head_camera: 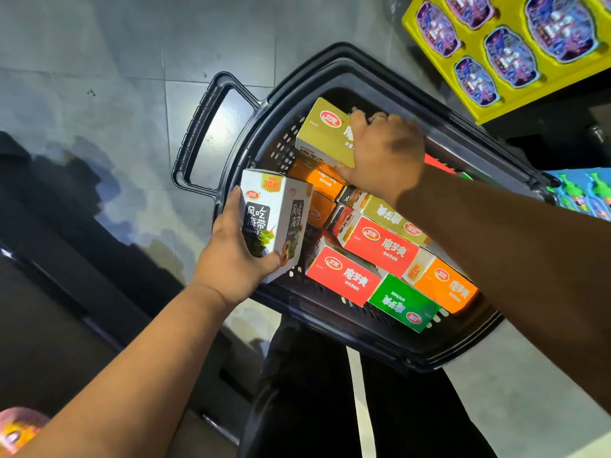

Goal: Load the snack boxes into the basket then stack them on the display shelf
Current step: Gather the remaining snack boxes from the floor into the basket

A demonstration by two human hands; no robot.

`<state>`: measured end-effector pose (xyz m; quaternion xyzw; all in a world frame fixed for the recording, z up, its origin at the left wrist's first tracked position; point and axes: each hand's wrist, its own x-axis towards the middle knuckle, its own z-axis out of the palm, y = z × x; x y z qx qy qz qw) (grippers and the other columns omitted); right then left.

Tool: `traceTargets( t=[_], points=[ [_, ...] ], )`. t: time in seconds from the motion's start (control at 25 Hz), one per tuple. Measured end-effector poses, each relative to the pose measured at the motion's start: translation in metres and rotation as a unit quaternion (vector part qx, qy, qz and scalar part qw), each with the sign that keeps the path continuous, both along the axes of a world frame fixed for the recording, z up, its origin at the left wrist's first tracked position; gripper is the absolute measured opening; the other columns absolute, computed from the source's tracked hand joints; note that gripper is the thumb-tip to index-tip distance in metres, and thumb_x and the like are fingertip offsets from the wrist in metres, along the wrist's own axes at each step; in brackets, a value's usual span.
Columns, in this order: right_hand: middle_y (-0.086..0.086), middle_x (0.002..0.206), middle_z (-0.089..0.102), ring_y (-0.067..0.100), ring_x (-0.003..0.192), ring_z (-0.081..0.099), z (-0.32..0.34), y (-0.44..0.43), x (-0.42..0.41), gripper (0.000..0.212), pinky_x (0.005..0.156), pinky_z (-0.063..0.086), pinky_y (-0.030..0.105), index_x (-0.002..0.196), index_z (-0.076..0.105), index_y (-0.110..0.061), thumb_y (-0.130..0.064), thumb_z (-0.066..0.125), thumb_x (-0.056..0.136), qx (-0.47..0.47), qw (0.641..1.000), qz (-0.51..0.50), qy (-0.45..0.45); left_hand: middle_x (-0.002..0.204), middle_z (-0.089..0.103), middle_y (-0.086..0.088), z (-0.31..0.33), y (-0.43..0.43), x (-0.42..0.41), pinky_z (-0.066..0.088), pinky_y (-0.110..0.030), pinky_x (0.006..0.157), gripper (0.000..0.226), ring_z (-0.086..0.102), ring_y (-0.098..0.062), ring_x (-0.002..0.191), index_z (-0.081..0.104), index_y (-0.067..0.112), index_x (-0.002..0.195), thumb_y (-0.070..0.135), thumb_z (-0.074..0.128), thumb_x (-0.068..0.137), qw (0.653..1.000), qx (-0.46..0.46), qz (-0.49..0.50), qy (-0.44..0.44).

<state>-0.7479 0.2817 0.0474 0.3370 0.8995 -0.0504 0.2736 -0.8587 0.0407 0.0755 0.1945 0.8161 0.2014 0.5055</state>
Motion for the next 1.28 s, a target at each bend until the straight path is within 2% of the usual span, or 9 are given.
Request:
traceTargets(
  t=[0.08, 0.24, 0.68, 0.76, 0.88, 0.96, 1.04, 1.12, 1.28],
  points=[
    [0.021, 0.120, 0.058, 0.037, 0.108, 0.058, -0.001, 0.000, -0.001, 0.080, 0.086, 0.043, 0.043, 0.137, 0.031, -0.011, -0.064, 0.059, 0.084, -0.015, 1.000, 0.012, -0.001, 0.146, 0.042, 0.005, -0.001, -0.001, 0.001, 0.051, -0.050, 0.100, 0.112, 0.051, -0.019, 0.127, 0.007, 0.044, 0.150, 0.031, 0.080, 0.067, 1.000, 0.000, -0.001, 0.006],
    [0.018, 0.113, 0.060, 0.035, 0.102, 0.060, 0.001, -0.014, 0.008, 0.069, 0.077, 0.041, 0.039, 0.122, 0.039, -0.011, -0.064, 0.058, 0.082, -0.043, 0.999, -0.006, 0.030, 0.146, 0.044, 0.009, -0.002, -0.004, 0.000, 0.049, -0.049, 0.101, 0.114, 0.052, -0.017, 0.129, 0.010, 0.043, 0.150, 0.049, 0.075, 0.056, 1.000, 0.017, 0.011, -0.005],
    [0.013, 0.123, 0.047, 0.031, 0.117, 0.038, -0.034, -0.038, 0.028, 0.077, 0.097, 0.032, 0.047, 0.121, 0.042, -0.011, -0.069, 0.062, 0.074, 0.019, 0.999, 0.014, -0.024, 0.149, 0.041, 0.009, 0.002, -0.009, 0.003, 0.047, -0.046, 0.105, 0.113, 0.046, -0.011, 0.134, 0.013, 0.031, 0.152, 0.050, 0.071, 0.057, 0.999, 0.037, 0.018, -0.011],
    [0.013, 0.132, 0.041, 0.033, 0.123, 0.035, -0.032, -0.039, 0.031, 0.089, 0.101, 0.031, 0.049, 0.132, 0.036, -0.012, -0.068, 0.068, 0.071, -0.017, 1.000, -0.004, -0.016, 0.149, 0.042, 0.007, 0.004, -0.009, 0.003, 0.047, -0.046, 0.105, 0.114, 0.047, -0.012, 0.133, 0.012, 0.033, 0.152, 0.052, 0.071, 0.058, 0.999, 0.033, -0.004, -0.009],
    [0.006, 0.150, 0.027, 0.034, 0.133, 0.028, -0.011, -0.038, 0.043, 0.108, 0.105, 0.028, 0.051, 0.151, 0.021, -0.023, -0.058, 0.079, 0.067, -0.156, 0.980, -0.053, 0.109, 0.147, 0.041, 0.005, 0.008, -0.009, 0.002, 0.049, -0.045, 0.103, 0.112, 0.050, -0.014, 0.130, 0.010, 0.037, 0.152, 0.044, 0.073, 0.060, 0.998, 0.037, -0.056, 0.009],
    [0.000, 0.154, 0.024, 0.031, 0.134, 0.029, 0.007, -0.045, 0.053, 0.110, 0.104, 0.030, 0.047, 0.153, 0.019, -0.027, -0.053, 0.082, 0.066, -0.217, 0.960, -0.037, 0.173, 0.150, 0.039, 0.005, 0.010, -0.009, 0.002, 0.047, -0.046, 0.104, 0.111, 0.046, -0.014, 0.133, 0.010, 0.036, 0.153, 0.035, 0.073, 0.061, 0.995, 0.044, -0.095, 0.000],
    [-0.005, 0.156, 0.025, 0.028, 0.137, 0.029, 0.013, -0.054, 0.057, 0.110, 0.107, 0.028, 0.045, 0.154, 0.017, -0.031, -0.051, 0.081, 0.067, -0.283, 0.943, -0.029, 0.171, 0.150, 0.039, 0.005, 0.010, -0.008, 0.001, 0.046, -0.046, 0.104, 0.109, 0.046, -0.015, 0.133, 0.013, 0.036, 0.153, 0.029, 0.071, 0.061, 0.988, 0.051, -0.144, -0.017],
    [-0.003, 0.154, 0.033, 0.026, 0.139, 0.032, 0.007, -0.059, 0.056, 0.104, 0.114, 0.029, 0.045, 0.153, 0.021, -0.031, -0.050, 0.078, 0.069, -0.351, 0.920, -0.045, 0.171, 0.144, 0.044, 0.003, 0.010, -0.005, -0.004, 0.049, -0.048, 0.099, 0.101, 0.051, -0.018, 0.127, 0.021, 0.037, 0.148, 0.026, 0.071, 0.061, 0.984, 0.062, -0.165, -0.036],
    [0.002, 0.138, 0.047, 0.022, 0.124, 0.050, 0.002, -0.061, 0.059, 0.089, 0.104, 0.044, 0.043, 0.140, 0.045, -0.022, -0.040, 0.087, 0.064, -0.394, 0.880, -0.138, 0.228, 0.136, 0.051, 0.000, 0.010, 0.009, -0.014, 0.051, -0.042, 0.098, 0.092, 0.054, -0.015, 0.123, 0.031, 0.025, 0.144, 0.018, 0.072, 0.061, 0.975, 0.084, -0.202, -0.044]
  ],
)
